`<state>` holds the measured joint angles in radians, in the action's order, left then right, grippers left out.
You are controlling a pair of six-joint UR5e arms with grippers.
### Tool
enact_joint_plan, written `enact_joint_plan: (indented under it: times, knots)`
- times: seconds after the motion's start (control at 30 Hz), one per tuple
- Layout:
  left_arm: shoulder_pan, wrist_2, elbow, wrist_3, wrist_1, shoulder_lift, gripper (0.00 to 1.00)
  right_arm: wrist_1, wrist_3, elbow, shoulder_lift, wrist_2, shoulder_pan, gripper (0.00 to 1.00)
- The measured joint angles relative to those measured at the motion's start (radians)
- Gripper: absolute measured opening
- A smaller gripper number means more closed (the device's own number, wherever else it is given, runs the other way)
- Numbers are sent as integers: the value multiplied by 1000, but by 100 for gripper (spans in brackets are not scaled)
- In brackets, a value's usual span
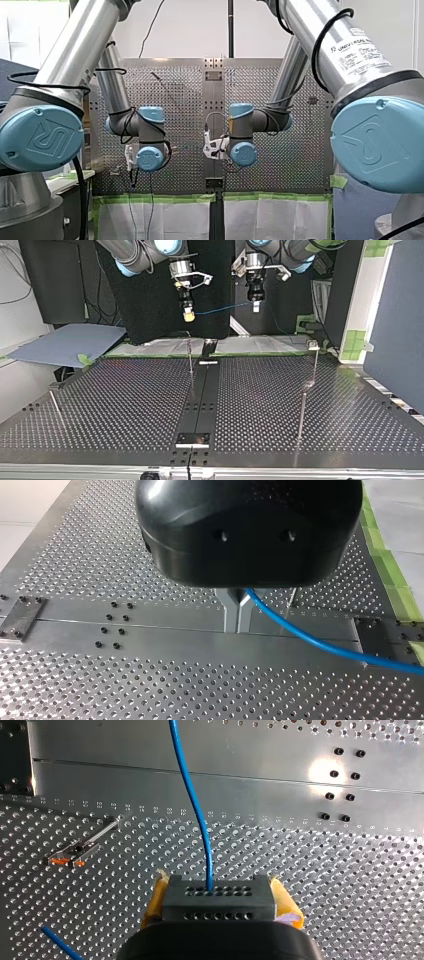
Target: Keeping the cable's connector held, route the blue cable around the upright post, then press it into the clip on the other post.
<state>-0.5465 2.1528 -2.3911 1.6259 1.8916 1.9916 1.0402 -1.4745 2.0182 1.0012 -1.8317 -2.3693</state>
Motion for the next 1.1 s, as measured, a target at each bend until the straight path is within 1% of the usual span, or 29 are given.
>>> enact_joint_plan:
  times: [0.6, 0.67, 0.77, 0.87, 1.0, 1.1]
  knots:
    - [1, -2, -1, -1, 3, 2, 0, 0, 0, 0, 0, 0, 0, 0]
    - [1, -6, -1, -2, 13, 10, 0, -4, 3, -3, -3, -2, -4, 0]
    - [1, -8, -1, -3, 25, 21, 0, -25, 6, -8, -24, -4, -14, 0]
    - [1, -9, -1, -3, 29, 25, 0, -43, 7, -10, -54, -4, -18, 0]
    - [2, -9, -2, -3, 30, 26, 0, -51, 8, -10, -95, -5, -20, 0]
    - [2, -9, -2, -3, 31, 26, 0, -52, 8, -11, -107, -5, -20, 0]
